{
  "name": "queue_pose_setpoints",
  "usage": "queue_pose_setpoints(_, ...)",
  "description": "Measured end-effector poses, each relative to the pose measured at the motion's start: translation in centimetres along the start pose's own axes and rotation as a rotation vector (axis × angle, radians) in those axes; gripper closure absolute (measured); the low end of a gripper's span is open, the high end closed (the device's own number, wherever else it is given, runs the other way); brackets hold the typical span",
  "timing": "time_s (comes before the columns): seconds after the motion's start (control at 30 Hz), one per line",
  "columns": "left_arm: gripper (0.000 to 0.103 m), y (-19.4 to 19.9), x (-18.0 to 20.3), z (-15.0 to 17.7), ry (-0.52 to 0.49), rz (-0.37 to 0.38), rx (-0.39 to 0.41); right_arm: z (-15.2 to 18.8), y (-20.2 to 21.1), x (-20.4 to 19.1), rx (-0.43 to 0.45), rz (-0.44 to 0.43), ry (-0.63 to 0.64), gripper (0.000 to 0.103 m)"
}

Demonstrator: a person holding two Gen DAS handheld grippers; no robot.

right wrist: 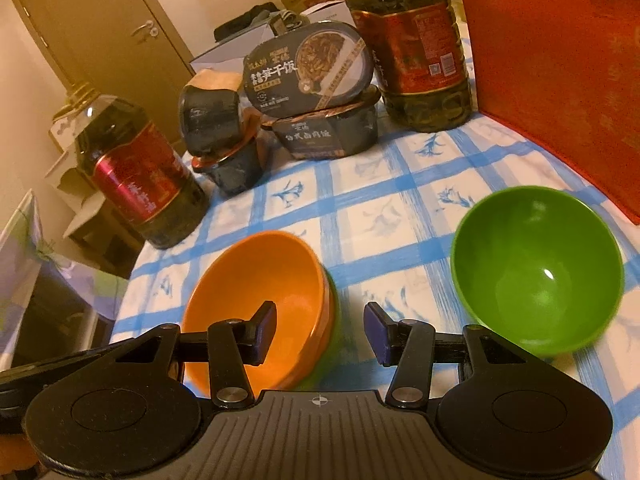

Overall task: Organize plates and bowls
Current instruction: 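Open both tools to release the orange bowl, then move both tools toward the remaining single green bowl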

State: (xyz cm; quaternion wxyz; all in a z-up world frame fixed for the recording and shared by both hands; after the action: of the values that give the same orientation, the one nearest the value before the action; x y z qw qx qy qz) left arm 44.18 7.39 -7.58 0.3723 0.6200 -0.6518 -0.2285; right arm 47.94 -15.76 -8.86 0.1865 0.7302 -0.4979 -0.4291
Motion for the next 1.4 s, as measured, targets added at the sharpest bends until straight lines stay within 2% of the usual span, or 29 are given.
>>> queue_pose_setpoints(0.17, 0.078, 3.5, 1.3, 1.8, -0.017, 0.003, 0.023, 2.4, 3.7, -0.6, 0.014, 0.033, 0.040, 0.053)
queue_pose_setpoints(0.3, 0.072, 6.5, 2.9, 4.0, 0.000, 0.030, 0.036, 5.2, 7.1, -0.7, 0.015, 0.070, 0.081, 0.053)
queue_pose_setpoints(0.37, 0.071, 7.8, 3.7, 5.2, 0.018, 0.055, 0.033, 6.7, 8.5, -0.3, 0.013, 0.087, 0.083, 0.050)
queue_pose_setpoints(0.43, 0.066, 9.2, 4.7, 6.5, 0.014, 0.066, 0.035, 8.3, 10.2, 0.4, 0.015, 0.106, 0.062, 0.040)
queue_pose_setpoints(0.7, 0.050, 13.3, 8.1, 11.6, 0.000, 0.084, 0.043, 13.1, 15.9, 3.3, 0.020, 0.178, 0.011, 0.035)
queue_pose_setpoints(1.0, 0.036, 16.0, 11.3, 16.2, -0.043, 0.081, 0.055, 16.7, 21.1, 5.1, 0.036, 0.241, 0.031, 0.033)
queue_pose_setpoints(1.4, 0.031, 17.5, 13.0, 18.9, -0.079, 0.060, 0.055, 19.7, 23.6, 6.4, 0.017, 0.262, 0.041, 0.032)
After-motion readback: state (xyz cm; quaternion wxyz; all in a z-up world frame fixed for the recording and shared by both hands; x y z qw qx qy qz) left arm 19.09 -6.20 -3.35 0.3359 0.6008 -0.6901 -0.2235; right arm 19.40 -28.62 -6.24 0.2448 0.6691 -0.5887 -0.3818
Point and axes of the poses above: each gripper's, at about its wrist camera, not at the fingertips, and y roughly against the way its jaws point, x to its right, z to its underside, the point moved 8 cm from there along -y, roughly the way its jaws point, and after that the axes turned 1 degree about -z, right-handed, at the moved point
